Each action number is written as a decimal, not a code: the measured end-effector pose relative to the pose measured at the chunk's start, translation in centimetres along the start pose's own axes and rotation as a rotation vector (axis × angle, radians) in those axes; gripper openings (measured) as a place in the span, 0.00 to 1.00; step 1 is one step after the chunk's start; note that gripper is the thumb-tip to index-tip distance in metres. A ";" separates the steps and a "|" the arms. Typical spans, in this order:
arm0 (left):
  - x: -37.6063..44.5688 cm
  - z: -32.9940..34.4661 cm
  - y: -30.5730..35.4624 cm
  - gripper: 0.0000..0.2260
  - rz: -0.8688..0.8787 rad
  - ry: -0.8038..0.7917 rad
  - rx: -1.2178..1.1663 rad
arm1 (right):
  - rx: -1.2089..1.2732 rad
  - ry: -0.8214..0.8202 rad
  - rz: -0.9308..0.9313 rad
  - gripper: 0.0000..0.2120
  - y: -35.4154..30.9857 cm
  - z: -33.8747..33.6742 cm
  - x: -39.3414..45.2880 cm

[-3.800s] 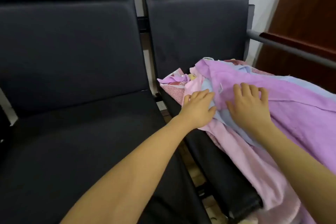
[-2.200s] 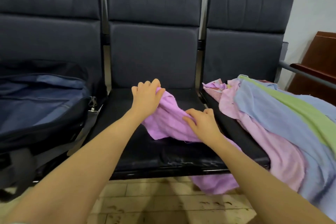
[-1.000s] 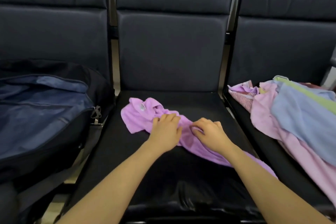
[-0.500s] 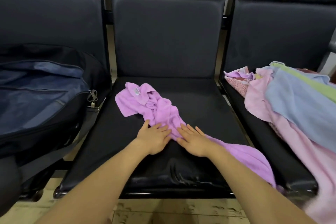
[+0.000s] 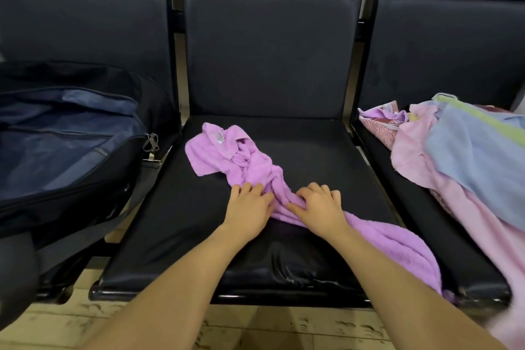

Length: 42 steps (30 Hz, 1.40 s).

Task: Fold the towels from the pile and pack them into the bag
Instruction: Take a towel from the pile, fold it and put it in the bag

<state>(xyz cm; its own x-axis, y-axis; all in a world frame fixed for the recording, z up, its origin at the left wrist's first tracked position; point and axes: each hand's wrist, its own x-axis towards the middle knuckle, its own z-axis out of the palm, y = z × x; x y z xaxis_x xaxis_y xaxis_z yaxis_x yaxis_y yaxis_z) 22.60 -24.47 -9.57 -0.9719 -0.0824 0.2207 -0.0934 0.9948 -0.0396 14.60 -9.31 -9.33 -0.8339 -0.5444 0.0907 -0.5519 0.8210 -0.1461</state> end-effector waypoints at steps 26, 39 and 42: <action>-0.9 -7.0 0.0 0.22 0.058 0.330 -0.426 | -0.148 0.720 -0.289 0.31 2.0 -6.5 -2.9; 0.8 -21.1 0.7 0.10 -0.152 0.670 -0.701 | 0.207 1.074 -0.223 0.18 -3.3 -19.4 -3.7; 1.7 -25.1 0.1 0.09 -0.152 0.702 -0.795 | 0.174 1.159 -0.234 0.15 -4.0 -22.3 -2.5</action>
<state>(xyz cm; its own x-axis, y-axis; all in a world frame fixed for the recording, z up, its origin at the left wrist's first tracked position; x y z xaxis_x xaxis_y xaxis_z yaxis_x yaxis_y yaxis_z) 26.40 -23.07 15.23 -0.5968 -0.4086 0.6906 0.2108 0.7506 0.6262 18.76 -7.38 12.97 -0.2704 -0.1248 0.9546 -0.7575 0.6395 -0.1310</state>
